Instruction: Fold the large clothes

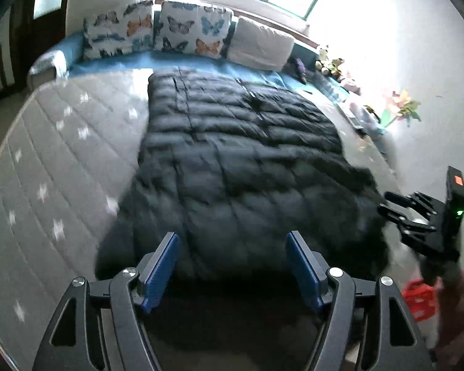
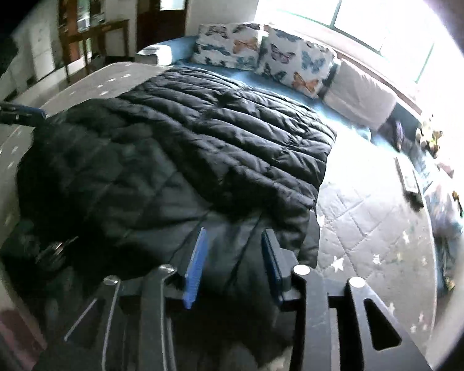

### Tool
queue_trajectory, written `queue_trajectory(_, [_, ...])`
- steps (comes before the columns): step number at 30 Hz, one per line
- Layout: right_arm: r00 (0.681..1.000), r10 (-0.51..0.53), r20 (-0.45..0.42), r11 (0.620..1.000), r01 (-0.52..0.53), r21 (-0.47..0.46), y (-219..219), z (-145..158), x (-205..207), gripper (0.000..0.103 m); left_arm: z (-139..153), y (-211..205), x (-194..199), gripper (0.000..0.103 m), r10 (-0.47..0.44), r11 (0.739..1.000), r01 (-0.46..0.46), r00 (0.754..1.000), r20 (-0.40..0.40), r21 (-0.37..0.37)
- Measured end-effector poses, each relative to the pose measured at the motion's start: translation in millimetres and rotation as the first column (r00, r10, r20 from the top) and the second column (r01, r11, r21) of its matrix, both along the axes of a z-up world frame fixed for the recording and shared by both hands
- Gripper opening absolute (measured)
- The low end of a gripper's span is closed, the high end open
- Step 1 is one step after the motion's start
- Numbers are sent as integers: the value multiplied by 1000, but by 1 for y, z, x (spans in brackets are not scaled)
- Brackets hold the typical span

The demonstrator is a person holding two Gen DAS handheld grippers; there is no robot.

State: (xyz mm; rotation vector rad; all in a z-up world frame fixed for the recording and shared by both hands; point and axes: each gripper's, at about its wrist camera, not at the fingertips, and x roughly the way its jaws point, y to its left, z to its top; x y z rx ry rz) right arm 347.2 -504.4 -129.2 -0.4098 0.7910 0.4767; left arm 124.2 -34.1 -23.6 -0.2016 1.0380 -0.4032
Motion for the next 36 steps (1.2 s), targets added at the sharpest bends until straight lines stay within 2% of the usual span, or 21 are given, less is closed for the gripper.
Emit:
queue_trajectory(5, [995, 95, 11, 994, -95, -56, 2, -4, -43, 53, -10, -14, -59, 75, -86, 995, 82, 994, -74, -54])
queue_trajectory(11, [972, 231, 49, 953, -216, -214, 8, -32, -99, 54, -35, -33, -106, 76, -148, 987, 134, 976, -160, -93])
queue_trajectory(14, [946, 311, 88, 912, -271, -307, 13, -51, -124, 54, -48, -41, -113, 76, -173, 981, 148, 961, -215, -128])
queue_trajectory(17, [913, 385, 134, 866, -308, -395, 21, -66, -142, 61, -60, -47, -117, 76, -162, 985, 144, 959, -232, -93])
queue_trajectory(20, [872, 452, 188, 823, -326, -465, 29, -81, -154, 63, -70, -50, -118, 76, -174, 980, 140, 946, -273, -140])
queue_trajectory(23, [852, 479, 211, 821, -350, -451, 36, -84, -152, 67, -81, -57, -112, 76, -169, 981, 132, 938, -303, -139])
queue_trajectory(25, [836, 503, 220, 807, -363, -465, 43, -89, -151, 68, -90, -62, -110, 75, -168, 979, 118, 927, -334, -166])
queue_trajectory(26, [826, 519, 219, 796, -374, -476, 47, -92, -152, 68, -95, -64, -109, 72, -167, 978, 110, 920, -354, -175])
queue_trajectory(29, [796, 548, 258, 779, -373, -505, 52, -98, -154, 68, -100, -70, -104, 28, -191, 972, 122, 905, -380, -199])
queue_trajectory(31, [788, 546, 284, 785, -364, -501, 55, -97, -153, 68, -94, -74, -102, 23, -194, 973, 132, 912, -361, -190])
queue_trajectory(32, [784, 549, 291, 786, -366, -497, 56, -97, -152, 68, -91, -75, -100, 17, -198, 972, 137, 916, -350, -189])
queue_trajectory(36, [783, 552, 288, 796, -393, -460, 65, -97, -151, 68, -62, -75, -98, 17, -215, 969, 171, 939, -267, -178])
